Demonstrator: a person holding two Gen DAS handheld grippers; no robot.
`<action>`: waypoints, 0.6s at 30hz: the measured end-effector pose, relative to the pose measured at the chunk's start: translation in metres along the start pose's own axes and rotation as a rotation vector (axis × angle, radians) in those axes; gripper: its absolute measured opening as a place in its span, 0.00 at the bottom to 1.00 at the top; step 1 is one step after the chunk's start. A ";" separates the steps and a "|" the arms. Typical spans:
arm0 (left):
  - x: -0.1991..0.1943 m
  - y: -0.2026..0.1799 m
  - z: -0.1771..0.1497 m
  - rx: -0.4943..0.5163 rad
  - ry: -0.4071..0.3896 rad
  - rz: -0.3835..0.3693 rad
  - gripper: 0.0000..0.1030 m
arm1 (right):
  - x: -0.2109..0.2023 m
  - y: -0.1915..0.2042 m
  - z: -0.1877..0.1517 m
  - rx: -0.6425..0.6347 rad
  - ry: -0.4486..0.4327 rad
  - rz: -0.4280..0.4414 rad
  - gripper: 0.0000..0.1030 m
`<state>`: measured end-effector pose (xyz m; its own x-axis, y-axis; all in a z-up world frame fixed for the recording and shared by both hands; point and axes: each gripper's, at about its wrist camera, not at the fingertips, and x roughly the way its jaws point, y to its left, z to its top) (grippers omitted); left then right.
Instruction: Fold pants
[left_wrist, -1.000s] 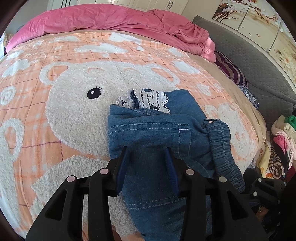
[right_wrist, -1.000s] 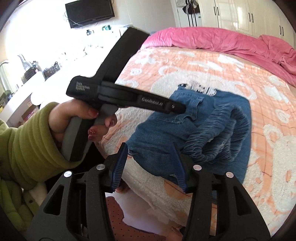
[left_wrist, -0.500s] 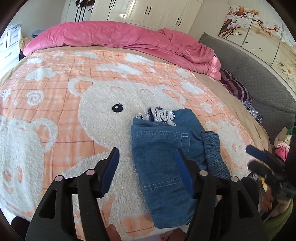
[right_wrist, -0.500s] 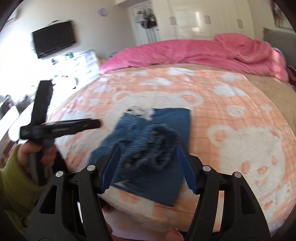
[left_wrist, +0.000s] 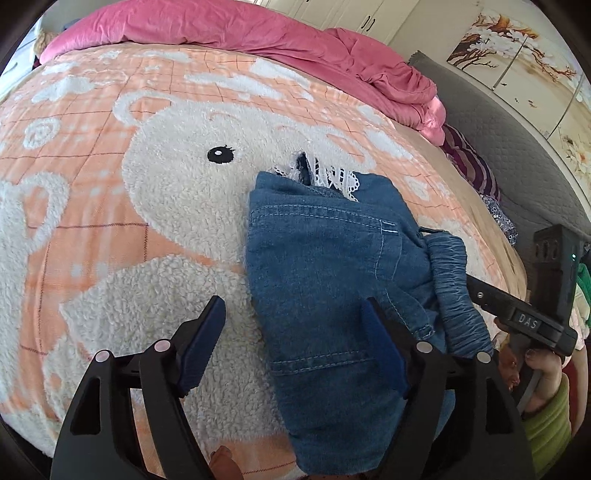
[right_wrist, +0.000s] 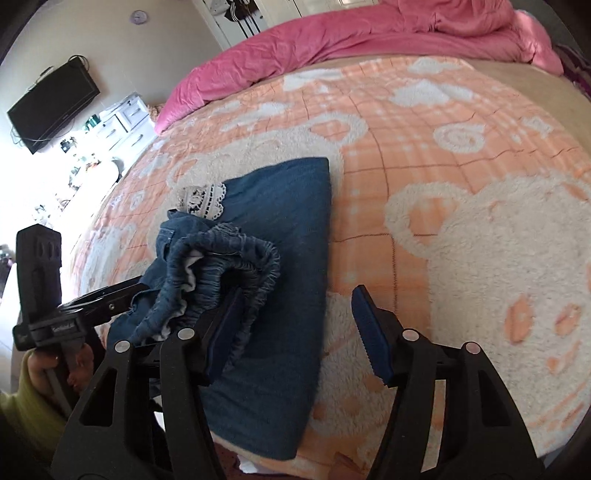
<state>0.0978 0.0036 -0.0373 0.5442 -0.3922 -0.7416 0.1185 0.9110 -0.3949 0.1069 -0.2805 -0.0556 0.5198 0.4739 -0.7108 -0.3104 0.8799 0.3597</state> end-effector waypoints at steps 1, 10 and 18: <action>0.002 -0.001 0.000 0.002 -0.002 0.000 0.75 | 0.003 0.001 0.000 -0.001 0.007 0.006 0.52; 0.016 -0.008 0.002 -0.011 -0.016 0.031 0.88 | 0.027 -0.003 0.005 0.006 0.010 0.036 0.52; 0.019 -0.023 0.003 0.007 -0.022 0.055 0.56 | 0.026 -0.001 0.000 0.019 -0.030 0.070 0.21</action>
<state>0.1085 -0.0245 -0.0408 0.5684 -0.3386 -0.7498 0.0934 0.9320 -0.3501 0.1203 -0.2690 -0.0746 0.5207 0.5352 -0.6651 -0.3317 0.8447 0.4200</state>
